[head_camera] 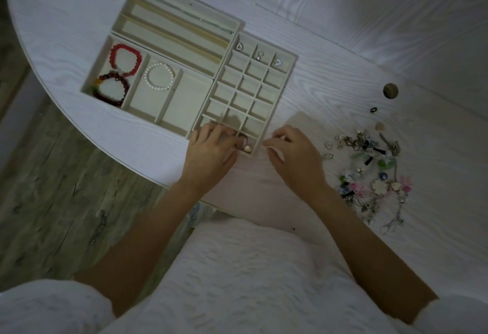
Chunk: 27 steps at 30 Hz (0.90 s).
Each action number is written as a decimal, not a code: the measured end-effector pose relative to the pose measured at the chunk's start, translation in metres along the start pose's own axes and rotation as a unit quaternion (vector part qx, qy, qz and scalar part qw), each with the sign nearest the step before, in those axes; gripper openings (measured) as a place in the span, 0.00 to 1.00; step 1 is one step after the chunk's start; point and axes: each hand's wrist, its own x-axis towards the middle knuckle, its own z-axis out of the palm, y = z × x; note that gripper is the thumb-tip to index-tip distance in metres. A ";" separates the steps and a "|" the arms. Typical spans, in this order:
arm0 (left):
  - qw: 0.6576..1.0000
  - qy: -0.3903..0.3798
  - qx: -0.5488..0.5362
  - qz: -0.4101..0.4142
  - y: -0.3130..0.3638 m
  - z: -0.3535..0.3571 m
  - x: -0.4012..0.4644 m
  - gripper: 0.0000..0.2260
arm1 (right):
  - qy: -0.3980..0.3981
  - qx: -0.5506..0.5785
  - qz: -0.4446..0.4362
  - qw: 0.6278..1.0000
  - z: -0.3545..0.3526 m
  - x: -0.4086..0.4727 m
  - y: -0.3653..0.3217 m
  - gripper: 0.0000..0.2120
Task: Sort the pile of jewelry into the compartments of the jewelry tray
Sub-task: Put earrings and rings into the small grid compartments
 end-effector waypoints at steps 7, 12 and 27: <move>0.998 0.066 -0.001 0.005 -0.002 0.009 -0.007 0.08 | -0.051 -0.084 0.083 0.992 -0.012 -0.049 0.057 0.10; 0.990 0.105 -0.069 0.066 0.007 -0.003 -0.003 0.05 | -0.040 -0.105 0.065 0.992 -0.003 -0.049 0.059 0.08; 0.993 -0.087 -0.072 0.015 0.120 0.058 0.032 0.12 | -0.062 -0.050 0.151 0.985 -0.006 -0.064 0.076 0.08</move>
